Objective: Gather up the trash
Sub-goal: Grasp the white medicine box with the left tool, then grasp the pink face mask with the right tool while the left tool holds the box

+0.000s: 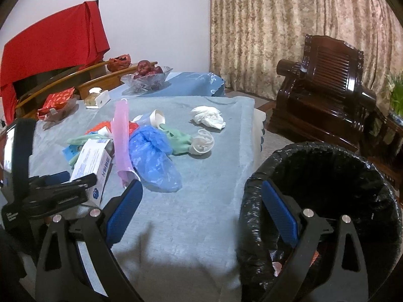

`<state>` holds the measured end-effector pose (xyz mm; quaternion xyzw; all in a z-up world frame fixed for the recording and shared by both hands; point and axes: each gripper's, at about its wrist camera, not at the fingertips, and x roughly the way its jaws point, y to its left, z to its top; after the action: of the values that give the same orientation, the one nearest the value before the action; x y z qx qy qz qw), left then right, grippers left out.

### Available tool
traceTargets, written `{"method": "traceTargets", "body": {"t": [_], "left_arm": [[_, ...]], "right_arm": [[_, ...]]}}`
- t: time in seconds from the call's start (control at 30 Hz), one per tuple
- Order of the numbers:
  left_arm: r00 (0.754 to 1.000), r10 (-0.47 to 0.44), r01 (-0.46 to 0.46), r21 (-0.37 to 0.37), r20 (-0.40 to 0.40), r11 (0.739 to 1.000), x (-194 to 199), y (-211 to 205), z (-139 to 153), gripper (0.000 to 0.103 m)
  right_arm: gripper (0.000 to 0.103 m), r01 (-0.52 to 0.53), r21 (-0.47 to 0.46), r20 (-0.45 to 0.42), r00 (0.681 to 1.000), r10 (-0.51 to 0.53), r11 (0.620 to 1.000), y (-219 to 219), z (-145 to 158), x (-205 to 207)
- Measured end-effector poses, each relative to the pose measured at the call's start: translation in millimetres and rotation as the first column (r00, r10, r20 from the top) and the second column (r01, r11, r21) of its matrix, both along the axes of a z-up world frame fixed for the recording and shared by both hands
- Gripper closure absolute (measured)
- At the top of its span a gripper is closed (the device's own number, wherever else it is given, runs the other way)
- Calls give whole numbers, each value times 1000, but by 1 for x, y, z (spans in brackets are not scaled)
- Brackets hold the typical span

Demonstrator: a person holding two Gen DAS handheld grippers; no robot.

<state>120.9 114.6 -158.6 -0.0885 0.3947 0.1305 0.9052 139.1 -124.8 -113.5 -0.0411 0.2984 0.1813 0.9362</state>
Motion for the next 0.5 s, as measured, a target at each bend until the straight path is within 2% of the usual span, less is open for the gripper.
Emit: {"method": "traceTargets", "body": {"t": [0.13,0.17,0.2,0.37,0.5], "left_arm": [[1000,-11,11,-5,-15,1000,12,2,-4,31],[1000,-17,16,-11,-17,1000,14,2,-5,35],[999,-30,30,-24,-19,999,15,3,-6,47],[999,-39,39,-42,0,998,7,6,-2,49],[998,-44,47,-44,51,998,-7,12,16,49]], "right_arm": [[11,-12,-8,4,1000,12,1000,6,2,1],[11,-14,-7,3,1000,14,1000,7,3,2],[11,-16,-6,3,1000,16,1000,9,3,3],[11,-35,-8,3,999,35,999,21,3,6],[11,-68,-6,0,998,68,998,39,4,8]]}}
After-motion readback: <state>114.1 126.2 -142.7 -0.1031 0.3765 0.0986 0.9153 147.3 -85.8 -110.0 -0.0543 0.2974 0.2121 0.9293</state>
